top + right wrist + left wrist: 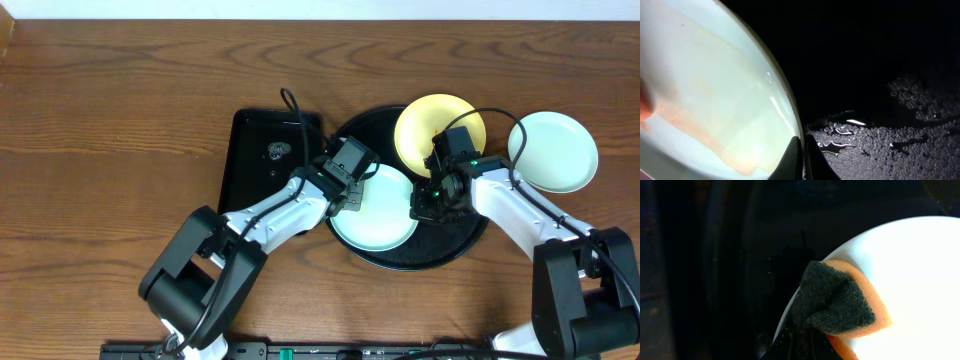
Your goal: Clean dirty plates on tray and stack at the side
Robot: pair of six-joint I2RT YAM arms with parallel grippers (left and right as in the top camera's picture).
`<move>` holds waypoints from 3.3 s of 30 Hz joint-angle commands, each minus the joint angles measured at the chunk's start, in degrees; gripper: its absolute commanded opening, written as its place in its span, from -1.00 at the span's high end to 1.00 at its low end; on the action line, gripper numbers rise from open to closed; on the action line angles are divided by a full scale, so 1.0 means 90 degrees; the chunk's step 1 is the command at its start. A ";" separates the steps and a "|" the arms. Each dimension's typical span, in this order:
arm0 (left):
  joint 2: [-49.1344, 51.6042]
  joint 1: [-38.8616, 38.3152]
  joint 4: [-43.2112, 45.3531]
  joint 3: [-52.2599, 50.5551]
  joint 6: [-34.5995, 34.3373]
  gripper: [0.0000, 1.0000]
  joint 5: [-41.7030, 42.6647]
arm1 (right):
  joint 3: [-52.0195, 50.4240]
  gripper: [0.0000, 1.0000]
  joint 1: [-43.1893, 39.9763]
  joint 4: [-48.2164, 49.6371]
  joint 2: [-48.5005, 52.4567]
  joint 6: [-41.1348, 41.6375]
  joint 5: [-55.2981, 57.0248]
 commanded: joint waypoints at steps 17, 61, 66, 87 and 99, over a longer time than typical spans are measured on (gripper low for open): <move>-0.1936 0.1712 -0.0668 -0.0160 0.0515 0.85 -0.0430 | 0.0041 0.98 0.0039 0.0687 -0.0005 -0.0131 0.0078; -0.0063 0.2640 -0.0512 -0.0192 0.0517 0.18 0.1392 | 0.0685 0.98 0.1812 0.1719 -0.2397 -0.4345 0.5297; -0.0063 0.2640 -0.0512 -0.0192 0.0517 0.18 0.1392 | 0.0685 0.98 0.1795 0.1719 -0.2397 -0.4053 0.5294; -0.0063 0.2640 -0.0515 -0.0192 0.0517 0.15 0.1392 | 0.0670 0.14 -0.1615 -0.0066 -0.1802 -0.1462 0.1513; -0.0063 0.2640 -0.0512 -0.0192 0.0517 0.13 0.1392 | 0.0670 0.11 -0.3116 0.0347 -0.0908 -0.3223 -0.0362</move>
